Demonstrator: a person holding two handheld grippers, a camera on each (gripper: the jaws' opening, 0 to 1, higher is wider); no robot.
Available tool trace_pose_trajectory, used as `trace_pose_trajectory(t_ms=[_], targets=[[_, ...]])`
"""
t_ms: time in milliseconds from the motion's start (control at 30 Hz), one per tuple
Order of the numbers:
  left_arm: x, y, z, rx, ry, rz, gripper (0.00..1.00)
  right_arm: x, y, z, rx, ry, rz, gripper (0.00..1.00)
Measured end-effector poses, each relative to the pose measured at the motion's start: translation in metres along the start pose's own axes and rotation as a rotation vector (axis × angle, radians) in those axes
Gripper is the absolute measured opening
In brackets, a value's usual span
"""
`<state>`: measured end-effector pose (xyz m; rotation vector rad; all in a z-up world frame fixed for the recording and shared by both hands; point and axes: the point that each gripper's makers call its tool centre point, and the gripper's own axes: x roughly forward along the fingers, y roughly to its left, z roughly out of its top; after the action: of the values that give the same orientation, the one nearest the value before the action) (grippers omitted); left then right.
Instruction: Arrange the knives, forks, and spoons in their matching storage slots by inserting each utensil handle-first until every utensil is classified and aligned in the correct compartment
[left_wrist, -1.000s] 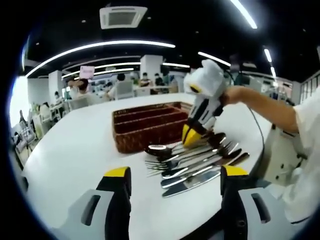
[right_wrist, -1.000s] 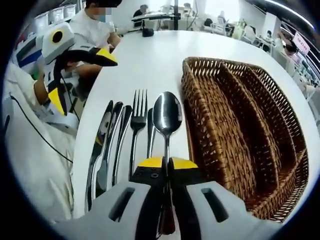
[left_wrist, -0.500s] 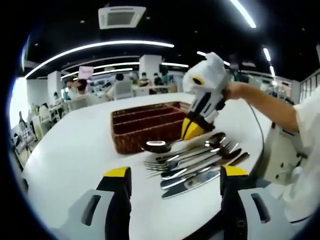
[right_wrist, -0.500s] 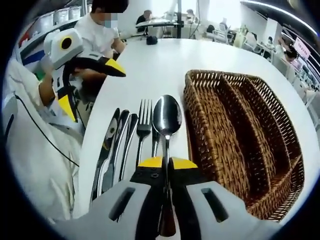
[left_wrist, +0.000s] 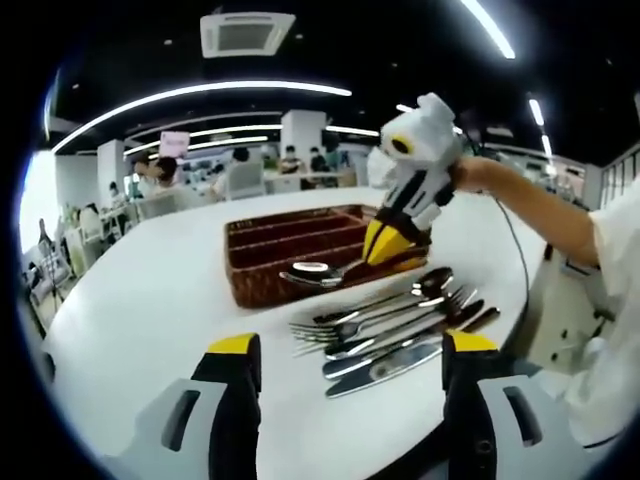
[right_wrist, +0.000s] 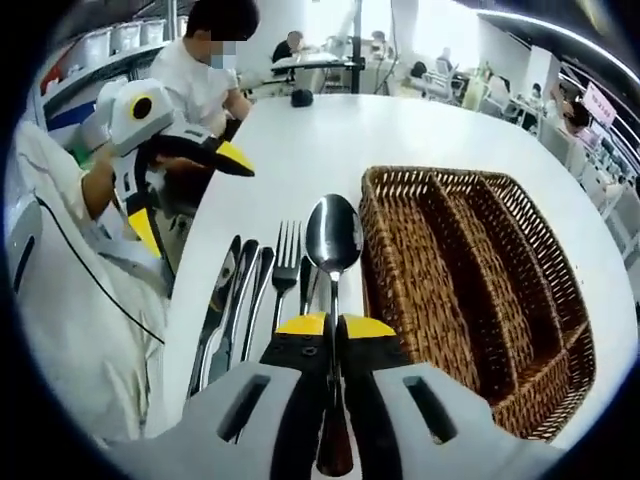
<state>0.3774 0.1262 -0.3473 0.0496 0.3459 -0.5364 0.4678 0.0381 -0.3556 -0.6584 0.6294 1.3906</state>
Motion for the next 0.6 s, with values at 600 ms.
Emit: trace_pose_trajectory(t_ms=[600], targets=[[-0.003,0.005,0.002,-0.001,-0.008,0.014,0.75,-0.022,-0.024,0.018,-0.009,-0.055,-0.052,0.02]])
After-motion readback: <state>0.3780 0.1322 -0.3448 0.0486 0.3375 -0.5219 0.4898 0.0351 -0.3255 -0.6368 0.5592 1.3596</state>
